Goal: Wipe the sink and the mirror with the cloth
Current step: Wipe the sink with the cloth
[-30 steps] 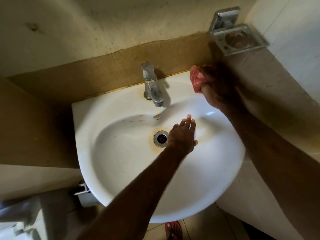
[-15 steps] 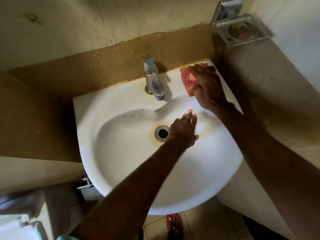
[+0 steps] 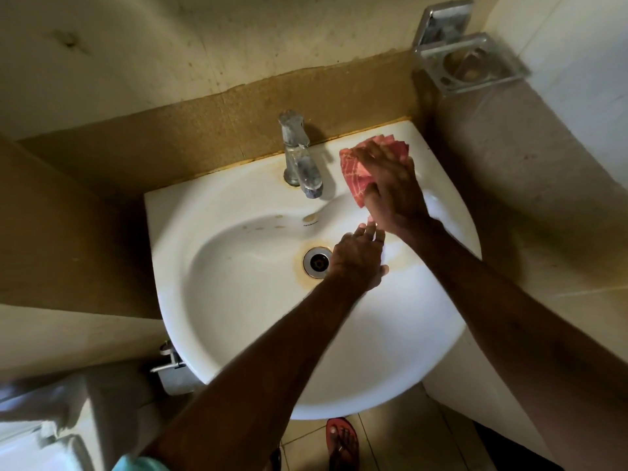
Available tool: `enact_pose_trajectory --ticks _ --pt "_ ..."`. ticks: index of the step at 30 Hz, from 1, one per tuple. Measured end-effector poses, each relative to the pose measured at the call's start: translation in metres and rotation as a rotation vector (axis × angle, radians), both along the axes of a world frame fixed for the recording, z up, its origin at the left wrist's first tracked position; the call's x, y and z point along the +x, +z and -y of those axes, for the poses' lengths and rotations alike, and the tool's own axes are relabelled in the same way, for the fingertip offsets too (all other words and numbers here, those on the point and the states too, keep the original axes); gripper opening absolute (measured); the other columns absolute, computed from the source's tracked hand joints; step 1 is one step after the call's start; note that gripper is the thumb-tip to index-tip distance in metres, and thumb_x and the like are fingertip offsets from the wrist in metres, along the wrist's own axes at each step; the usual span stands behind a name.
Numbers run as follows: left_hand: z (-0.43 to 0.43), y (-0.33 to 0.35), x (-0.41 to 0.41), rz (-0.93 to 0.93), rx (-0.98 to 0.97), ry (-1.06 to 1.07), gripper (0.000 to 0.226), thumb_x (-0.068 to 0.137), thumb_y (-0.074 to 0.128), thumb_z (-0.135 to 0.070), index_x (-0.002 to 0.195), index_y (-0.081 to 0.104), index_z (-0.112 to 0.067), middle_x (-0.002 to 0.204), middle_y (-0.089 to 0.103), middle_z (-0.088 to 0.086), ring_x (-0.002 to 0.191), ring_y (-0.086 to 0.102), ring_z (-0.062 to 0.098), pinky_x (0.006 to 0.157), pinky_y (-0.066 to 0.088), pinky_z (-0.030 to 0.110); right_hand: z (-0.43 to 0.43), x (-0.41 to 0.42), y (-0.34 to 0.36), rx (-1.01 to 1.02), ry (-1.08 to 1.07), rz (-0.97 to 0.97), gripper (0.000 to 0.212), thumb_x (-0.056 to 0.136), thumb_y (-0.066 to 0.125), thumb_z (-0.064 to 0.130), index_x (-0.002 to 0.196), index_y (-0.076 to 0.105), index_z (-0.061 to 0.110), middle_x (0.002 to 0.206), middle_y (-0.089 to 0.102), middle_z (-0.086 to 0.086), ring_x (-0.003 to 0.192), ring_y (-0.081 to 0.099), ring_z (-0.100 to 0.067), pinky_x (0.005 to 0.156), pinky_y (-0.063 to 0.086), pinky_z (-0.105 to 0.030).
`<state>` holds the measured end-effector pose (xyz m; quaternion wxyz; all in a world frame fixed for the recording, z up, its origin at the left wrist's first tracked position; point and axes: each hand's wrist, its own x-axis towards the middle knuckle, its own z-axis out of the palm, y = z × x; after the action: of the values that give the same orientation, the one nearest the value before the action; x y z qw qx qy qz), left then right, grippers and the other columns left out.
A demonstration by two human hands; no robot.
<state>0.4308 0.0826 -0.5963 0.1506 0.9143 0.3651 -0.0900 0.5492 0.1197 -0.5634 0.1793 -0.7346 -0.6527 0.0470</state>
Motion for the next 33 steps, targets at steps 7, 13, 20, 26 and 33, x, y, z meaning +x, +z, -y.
enact_pose_trajectory --ticks 7,13,20,26,33 --pt "0.004 -0.003 -0.006 0.03 -0.118 0.121 0.043 0.095 0.057 -0.043 0.129 0.059 -0.016 0.133 0.06 0.01 0.125 0.055 0.032 0.099 0.049 0.04 0.001 -0.042 0.004 0.014 0.047 -0.007 0.073 0.082 0.025 0.039 0.146 0.055 0.017 0.152 0.054 -0.007 0.145 0.043 -0.028 0.12 0.029 -0.048" --pt "0.0 -0.008 -0.004 0.128 -0.115 0.1 0.056 0.092 0.063 -0.044 0.14 0.051 -0.018 0.144 0.053 0.007 0.128 0.053 0.032 0.103 0.05 0.043 -0.001 -0.028 0.019 0.001 0.148 -0.035 0.075 0.083 0.019 0.035 0.145 0.056 0.014 0.152 0.053 -0.009 0.146 0.043 -0.029 0.121 0.028 -0.047" --pt "0.002 -0.017 -0.009 0.083 -0.152 0.149 0.039 0.093 0.059 -0.044 0.121 0.064 -0.017 0.123 0.066 0.006 0.115 0.061 0.029 0.092 0.055 0.039 -0.01 -0.048 0.0 -0.007 0.147 -0.013 0.059 0.092 0.035 0.044 0.141 0.058 0.022 0.148 0.058 0.0 0.143 0.047 -0.024 0.119 0.032 -0.052" --pt "0.002 -0.005 -0.008 0.185 -0.158 0.131 0.052 0.091 0.064 -0.043 0.136 0.053 -0.019 0.142 0.055 0.005 0.126 0.056 0.03 0.1 0.052 0.043 -0.011 -0.035 0.018 -0.031 0.192 -0.034 0.075 0.081 0.02 0.04 0.14 0.06 0.018 0.151 0.055 -0.003 0.144 0.045 -0.027 0.12 0.028 -0.044" --pt "0.004 0.014 -0.01 0.112 -0.216 0.231 0.042 0.094 0.062 -0.032 0.13 0.057 -0.011 0.13 0.06 0.01 0.114 0.062 0.03 0.093 0.055 0.039 -0.033 -0.066 0.024 0.206 -0.246 -0.351 0.063 0.082 0.036 0.041 0.127 0.071 0.014 0.131 0.069 -0.01 0.119 0.062 -0.032 0.103 0.048 -0.037"
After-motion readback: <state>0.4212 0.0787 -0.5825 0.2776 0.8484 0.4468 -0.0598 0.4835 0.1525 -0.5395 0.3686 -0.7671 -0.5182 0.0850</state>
